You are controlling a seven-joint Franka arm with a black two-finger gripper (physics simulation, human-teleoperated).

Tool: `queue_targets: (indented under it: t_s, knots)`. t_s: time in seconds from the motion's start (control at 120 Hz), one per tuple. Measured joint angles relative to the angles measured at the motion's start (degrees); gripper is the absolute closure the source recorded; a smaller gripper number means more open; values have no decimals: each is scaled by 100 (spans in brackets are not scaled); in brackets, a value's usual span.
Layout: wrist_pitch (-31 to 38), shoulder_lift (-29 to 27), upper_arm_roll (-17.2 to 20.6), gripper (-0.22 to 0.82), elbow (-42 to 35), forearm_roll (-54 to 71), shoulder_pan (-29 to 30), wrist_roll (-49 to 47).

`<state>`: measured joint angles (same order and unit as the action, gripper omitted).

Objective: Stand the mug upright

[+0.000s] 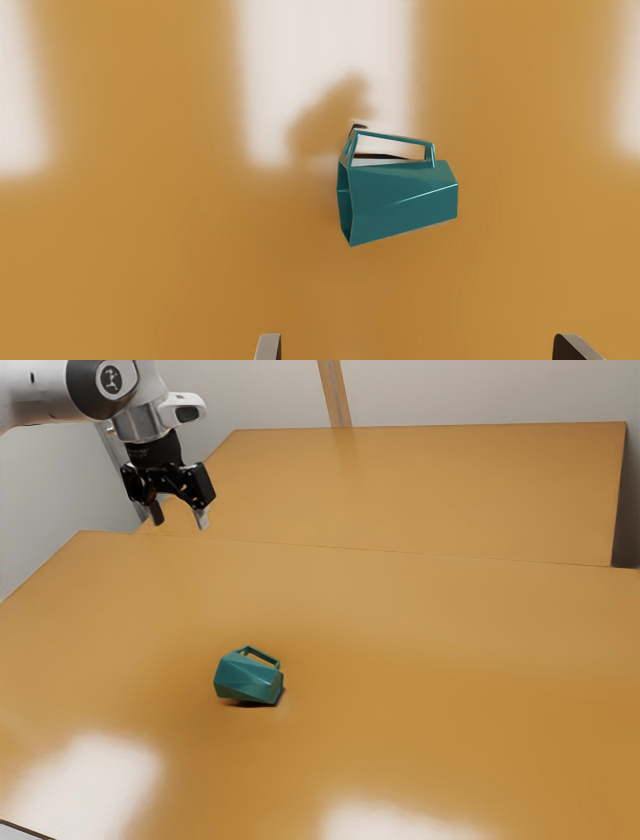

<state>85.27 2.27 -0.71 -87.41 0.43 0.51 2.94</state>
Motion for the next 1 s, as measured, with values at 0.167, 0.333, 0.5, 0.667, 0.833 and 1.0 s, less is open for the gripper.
queue_targets:
  t_s: [0.167, 0.333, 0.5, 0.667, 0.833, 1.0]
  knots:
    - [1, -66, 16, 1, -51, 7, -20, 2]
    - [14, -300, -36, 1, -342, 8, -86, 47]
    - [197, -499, -44, 1, -713, -44, 65, 154]
    - [336, -595, -46, 1, -947, -386, 837, 363]
    - [546, -692, -101, 1, -1315, -996, 1241, 728]
    - [779, -782, -386, 2, -1815, -1760, 1392, 1243]
